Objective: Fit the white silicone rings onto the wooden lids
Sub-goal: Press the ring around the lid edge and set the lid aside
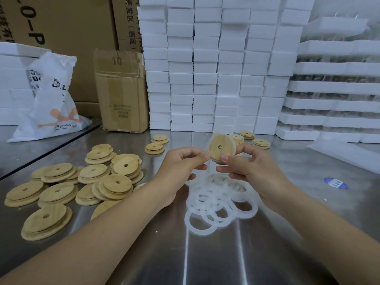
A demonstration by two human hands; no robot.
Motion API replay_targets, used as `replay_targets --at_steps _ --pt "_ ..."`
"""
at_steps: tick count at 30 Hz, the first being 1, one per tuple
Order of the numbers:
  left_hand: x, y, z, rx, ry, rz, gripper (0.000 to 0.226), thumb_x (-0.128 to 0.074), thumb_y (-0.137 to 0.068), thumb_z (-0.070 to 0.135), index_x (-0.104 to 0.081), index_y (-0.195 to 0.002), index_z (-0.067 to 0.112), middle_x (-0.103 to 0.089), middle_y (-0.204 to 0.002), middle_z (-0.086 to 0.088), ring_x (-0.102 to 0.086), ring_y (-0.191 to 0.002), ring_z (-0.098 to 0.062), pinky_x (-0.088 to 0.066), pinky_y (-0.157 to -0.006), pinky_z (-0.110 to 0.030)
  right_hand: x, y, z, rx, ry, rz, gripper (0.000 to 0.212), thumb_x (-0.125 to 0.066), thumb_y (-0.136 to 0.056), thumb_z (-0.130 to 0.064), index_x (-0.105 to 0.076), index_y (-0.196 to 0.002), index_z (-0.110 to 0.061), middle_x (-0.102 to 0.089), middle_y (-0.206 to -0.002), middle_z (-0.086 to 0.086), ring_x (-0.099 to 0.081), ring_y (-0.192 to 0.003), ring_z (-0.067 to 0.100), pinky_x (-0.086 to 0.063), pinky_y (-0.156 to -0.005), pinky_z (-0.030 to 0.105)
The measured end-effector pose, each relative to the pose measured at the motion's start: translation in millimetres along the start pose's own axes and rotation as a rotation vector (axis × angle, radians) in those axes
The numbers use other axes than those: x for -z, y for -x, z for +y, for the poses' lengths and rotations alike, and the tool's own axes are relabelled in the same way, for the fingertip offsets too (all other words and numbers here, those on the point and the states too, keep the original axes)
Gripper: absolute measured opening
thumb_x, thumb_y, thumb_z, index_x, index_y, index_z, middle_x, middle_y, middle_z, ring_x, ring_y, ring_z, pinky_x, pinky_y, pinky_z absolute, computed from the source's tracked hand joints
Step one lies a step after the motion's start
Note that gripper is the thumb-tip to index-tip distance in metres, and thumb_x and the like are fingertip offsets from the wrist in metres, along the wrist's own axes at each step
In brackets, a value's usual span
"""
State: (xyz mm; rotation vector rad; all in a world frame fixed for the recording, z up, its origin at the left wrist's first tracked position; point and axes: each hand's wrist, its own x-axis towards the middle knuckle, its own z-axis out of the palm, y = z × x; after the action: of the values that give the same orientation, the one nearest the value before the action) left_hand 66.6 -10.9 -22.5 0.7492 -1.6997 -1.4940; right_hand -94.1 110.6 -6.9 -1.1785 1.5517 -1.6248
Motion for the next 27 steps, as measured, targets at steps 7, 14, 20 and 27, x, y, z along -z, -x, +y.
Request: replay_targets --at_steps 7,14,20,27 --pt "1.9 -0.7 0.7 -0.052 0.036 0.089 0.007 -0.082 -0.094 0.031 -0.084 -0.094 0.024 -0.082 -0.097 0.007 -0.076 -0.084 -0.004 -0.054 -0.075 -0.029 -0.3 -0.1 3.3 0.021 0.047 -0.016 0.018 -0.08 -0.092 -0.015 -0.064 -0.098 -0.009 -0.083 -0.095 0.008 -0.082 -0.089 0.022 -0.056 -0.079 0.032" --pt "4.8 -4.5 -0.8 -0.187 -0.212 0.126 0.008 -0.08 -0.096 0.025 -0.083 -0.089 0.024 -0.079 -0.083 0.011 -0.076 -0.079 -0.009 -0.057 -0.058 -0.02 -2.9 -1.2 6.9 0.023 0.098 -0.014 0.017 -0.08 -0.092 -0.014 -0.065 -0.097 -0.009 -0.083 -0.09 0.011 -0.082 -0.085 0.023 -0.053 -0.076 0.036" --pt "5.3 -6.0 -1.7 -0.24 -0.315 0.129 0.011 -0.08 -0.096 0.029 -0.081 -0.085 0.03 -0.078 -0.082 0.019 -0.075 -0.076 -0.008 -0.057 -0.067 -0.025 -3.6 -2.0 10.2 0.032 0.11 0.031 0.019 -0.081 -0.092 -0.014 -0.066 -0.1 -0.005 -0.082 -0.087 0.011 -0.082 -0.085 0.021 -0.054 -0.083 0.039" --pt "3.7 -4.8 -3.5 -0.213 -0.303 0.14 0.011 -0.09 -0.086 0.036 -0.084 -0.085 0.027 -0.079 -0.081 0.014 -0.073 -0.075 0.0 -0.056 -0.068 -0.026 -7.8 -0.3 15.0 0.065 0.12 0.054 0.021 -0.082 -0.09 -0.014 -0.063 -0.094 -0.004 -0.081 -0.079 0.01 -0.082 -0.083 0.02 -0.051 -0.067 0.021"
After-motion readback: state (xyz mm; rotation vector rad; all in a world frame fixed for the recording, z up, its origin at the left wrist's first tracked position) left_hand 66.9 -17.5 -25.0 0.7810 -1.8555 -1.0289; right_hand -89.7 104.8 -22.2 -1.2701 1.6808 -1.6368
